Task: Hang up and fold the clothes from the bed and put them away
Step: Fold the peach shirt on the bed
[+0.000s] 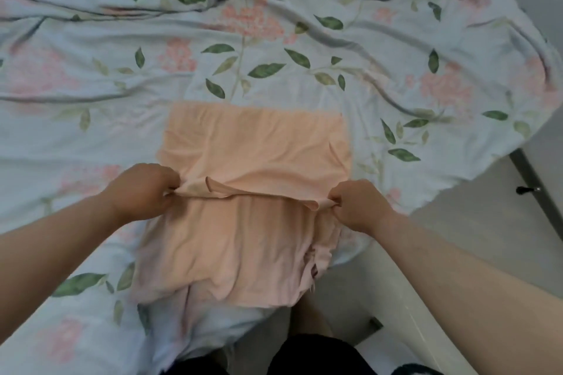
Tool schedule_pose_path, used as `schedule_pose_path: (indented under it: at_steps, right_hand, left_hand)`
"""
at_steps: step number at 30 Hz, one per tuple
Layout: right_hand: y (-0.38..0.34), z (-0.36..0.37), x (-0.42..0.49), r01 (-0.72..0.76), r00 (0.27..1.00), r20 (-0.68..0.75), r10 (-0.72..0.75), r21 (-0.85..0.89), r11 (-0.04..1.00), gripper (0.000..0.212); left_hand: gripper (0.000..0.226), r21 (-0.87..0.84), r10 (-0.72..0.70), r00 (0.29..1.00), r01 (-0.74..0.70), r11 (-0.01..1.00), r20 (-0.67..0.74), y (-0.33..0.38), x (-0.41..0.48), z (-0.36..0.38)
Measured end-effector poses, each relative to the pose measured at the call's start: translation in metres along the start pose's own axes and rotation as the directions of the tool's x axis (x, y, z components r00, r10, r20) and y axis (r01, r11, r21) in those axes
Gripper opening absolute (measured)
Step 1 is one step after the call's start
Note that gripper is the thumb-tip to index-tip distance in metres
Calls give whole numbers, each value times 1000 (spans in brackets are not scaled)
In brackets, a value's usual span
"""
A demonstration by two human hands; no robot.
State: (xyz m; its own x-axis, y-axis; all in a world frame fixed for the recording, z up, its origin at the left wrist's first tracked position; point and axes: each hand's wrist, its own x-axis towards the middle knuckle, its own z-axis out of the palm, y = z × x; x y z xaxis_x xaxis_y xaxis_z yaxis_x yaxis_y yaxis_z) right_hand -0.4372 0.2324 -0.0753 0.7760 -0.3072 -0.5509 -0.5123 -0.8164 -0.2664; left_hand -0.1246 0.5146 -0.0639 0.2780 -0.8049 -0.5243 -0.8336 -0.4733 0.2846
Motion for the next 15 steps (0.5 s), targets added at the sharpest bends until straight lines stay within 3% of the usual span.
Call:
schedule_pose_path:
  at_steps: [3,6,9,12,14,15]
  right_hand:
    - [-13,29,-34,2,997,80,-2,1,1000,20]
    - [-24,58,-61,33,983,180,-37,24,999,27]
    - [-31,85,-83,77,956,285,-71,-10,997,13]
    - [-37,92,-91,78,916,394,-76,11,997,28]
    - [-39,80,-80,-4,925,375,-69,190,982,35]
    - [-39,70,-70,-53,959,282,-33,292,955,35]
  left_hand:
    - [19,28,103,994,-105,994,47,13,-38,24]
    - [16,27,144,975,-151,988,170,21,-67,55]
    - [13,86,62,927,-100,991,370,24,-86,85]
    - [21,47,-30,841,6,999,540,28,-84,95]
    - [38,-110,-84,873,155,982,480,27,-66,81]
    - [44,-218,-145,922,234,948,358,25,-52,70]
